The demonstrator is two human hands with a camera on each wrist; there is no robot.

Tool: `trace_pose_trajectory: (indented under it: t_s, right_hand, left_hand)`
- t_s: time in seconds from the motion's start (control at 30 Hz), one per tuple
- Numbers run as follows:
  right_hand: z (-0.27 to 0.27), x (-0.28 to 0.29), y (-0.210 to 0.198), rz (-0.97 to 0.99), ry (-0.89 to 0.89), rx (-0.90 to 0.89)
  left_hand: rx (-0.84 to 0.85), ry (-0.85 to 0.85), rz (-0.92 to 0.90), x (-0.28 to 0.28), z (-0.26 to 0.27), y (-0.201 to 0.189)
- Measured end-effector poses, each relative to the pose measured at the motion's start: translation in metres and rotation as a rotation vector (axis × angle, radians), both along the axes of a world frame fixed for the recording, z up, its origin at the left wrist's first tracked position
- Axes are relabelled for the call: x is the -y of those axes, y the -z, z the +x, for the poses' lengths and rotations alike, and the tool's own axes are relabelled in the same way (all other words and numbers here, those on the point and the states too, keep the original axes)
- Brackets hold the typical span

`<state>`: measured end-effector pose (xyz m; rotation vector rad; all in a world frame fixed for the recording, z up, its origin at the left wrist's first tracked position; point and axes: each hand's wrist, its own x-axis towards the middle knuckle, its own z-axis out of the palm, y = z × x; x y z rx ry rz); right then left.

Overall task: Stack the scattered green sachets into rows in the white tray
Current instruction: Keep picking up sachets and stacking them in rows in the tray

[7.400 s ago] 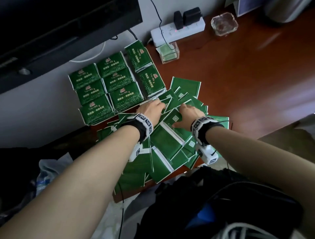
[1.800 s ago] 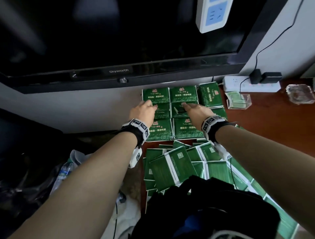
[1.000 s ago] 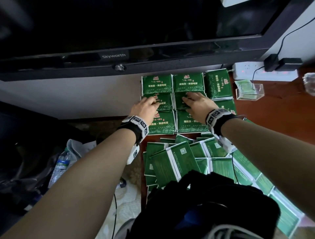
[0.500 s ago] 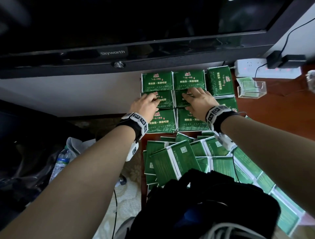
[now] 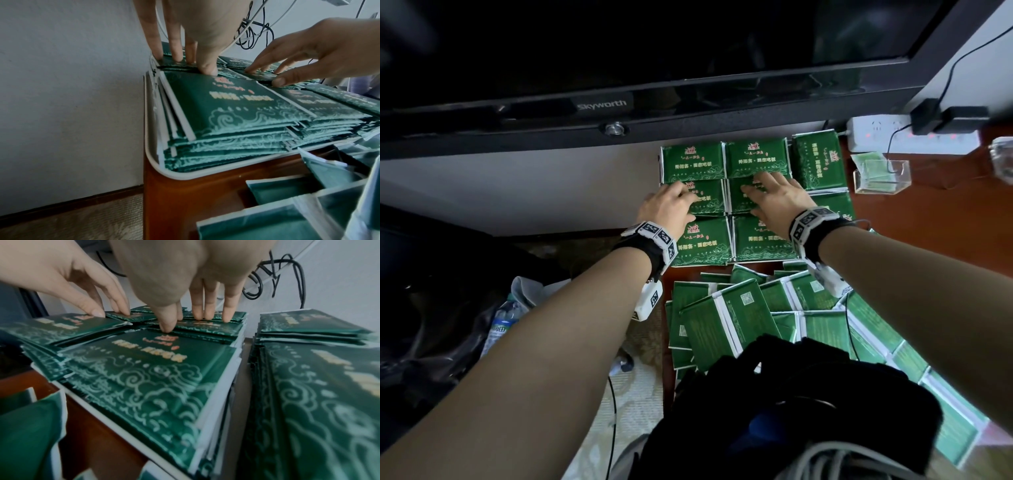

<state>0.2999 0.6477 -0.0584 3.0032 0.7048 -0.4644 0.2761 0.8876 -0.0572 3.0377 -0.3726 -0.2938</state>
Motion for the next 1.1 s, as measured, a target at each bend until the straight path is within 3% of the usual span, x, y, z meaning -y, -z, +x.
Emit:
trace_pose_trajectory:
  t_s: [0.3,0.53,0.8,1.1]
  right_hand:
    - [-0.009,0.002,-0.011,0.053,0.027,-0.082]
    - [-0.046,0.05,-0.039,0.132,0.315,-0.131]
    - [-0.152,0.162,-0.05,0.111,0.698,-0.094]
    - [-0.317,0.265,-0.027,0.027,1.157,-0.18]
  left_hand:
    - [-0.012,0.003,-0.029,0.005,0.002,-0.004]
    - [0.039,0.09,-0.091,0.054,-0.019,-0.027]
    - [-0.105,0.359,-0.139,0.173,-0.075,-0.036]
    - [-0.247,0.625,-0.073,0.269,-0.14,-0.003]
